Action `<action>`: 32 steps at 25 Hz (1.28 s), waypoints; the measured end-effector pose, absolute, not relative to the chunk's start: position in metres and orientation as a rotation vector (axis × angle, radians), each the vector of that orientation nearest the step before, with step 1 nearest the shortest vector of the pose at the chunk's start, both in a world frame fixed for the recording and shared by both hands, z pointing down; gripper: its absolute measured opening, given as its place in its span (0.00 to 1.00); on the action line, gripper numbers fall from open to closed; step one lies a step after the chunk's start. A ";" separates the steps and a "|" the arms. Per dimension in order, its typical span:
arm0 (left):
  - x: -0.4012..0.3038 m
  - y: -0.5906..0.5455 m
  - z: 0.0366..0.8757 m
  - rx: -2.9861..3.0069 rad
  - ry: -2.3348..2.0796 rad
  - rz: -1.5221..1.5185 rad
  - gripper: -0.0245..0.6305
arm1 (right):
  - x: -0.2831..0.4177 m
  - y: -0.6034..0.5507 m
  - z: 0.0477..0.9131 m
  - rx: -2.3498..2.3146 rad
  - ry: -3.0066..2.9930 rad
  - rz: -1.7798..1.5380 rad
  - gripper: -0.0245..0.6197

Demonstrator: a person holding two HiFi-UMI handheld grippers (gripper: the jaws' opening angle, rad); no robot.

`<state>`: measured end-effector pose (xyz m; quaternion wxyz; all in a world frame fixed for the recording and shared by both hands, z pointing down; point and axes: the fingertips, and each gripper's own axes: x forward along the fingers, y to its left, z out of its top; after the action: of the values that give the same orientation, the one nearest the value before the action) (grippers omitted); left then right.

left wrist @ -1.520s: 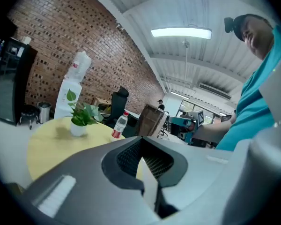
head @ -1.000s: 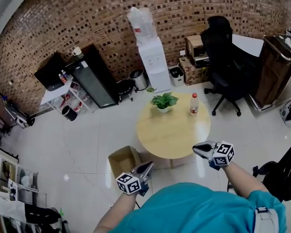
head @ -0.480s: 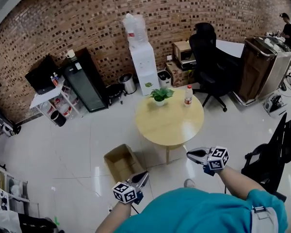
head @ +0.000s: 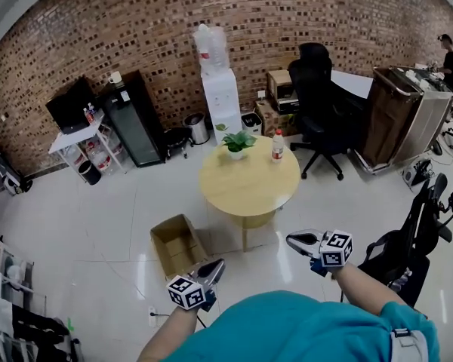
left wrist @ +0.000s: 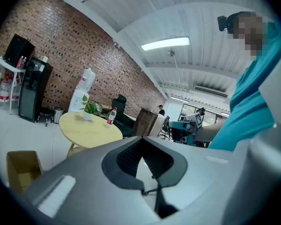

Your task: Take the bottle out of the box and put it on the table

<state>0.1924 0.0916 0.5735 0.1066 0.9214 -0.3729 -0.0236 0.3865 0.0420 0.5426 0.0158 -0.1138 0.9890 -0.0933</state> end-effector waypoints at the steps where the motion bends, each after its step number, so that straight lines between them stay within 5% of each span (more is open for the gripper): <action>1: 0.208 0.101 0.577 2.702 -1.114 -0.081 0.04 | 0.403 0.053 0.543 -0.335 3.072 -0.284 0.04; 9: 0.341 0.148 0.596 2.681 -1.107 -0.081 0.04 | 0.530 0.124 0.585 -0.222 3.111 -0.355 0.04; 14: 0.347 0.178 0.597 2.732 -1.127 -0.036 0.04 | 0.569 0.168 0.599 -0.280 3.090 -0.355 0.04; 32: 0.266 0.236 0.571 2.779 -1.096 -0.109 0.04 | 0.442 0.178 0.563 -0.356 3.052 -0.302 0.04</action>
<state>0.2663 0.2356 0.5707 0.0760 0.9269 -0.3657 -0.0363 0.4416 0.1779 0.5630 0.0272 -0.1151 0.9882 -0.0976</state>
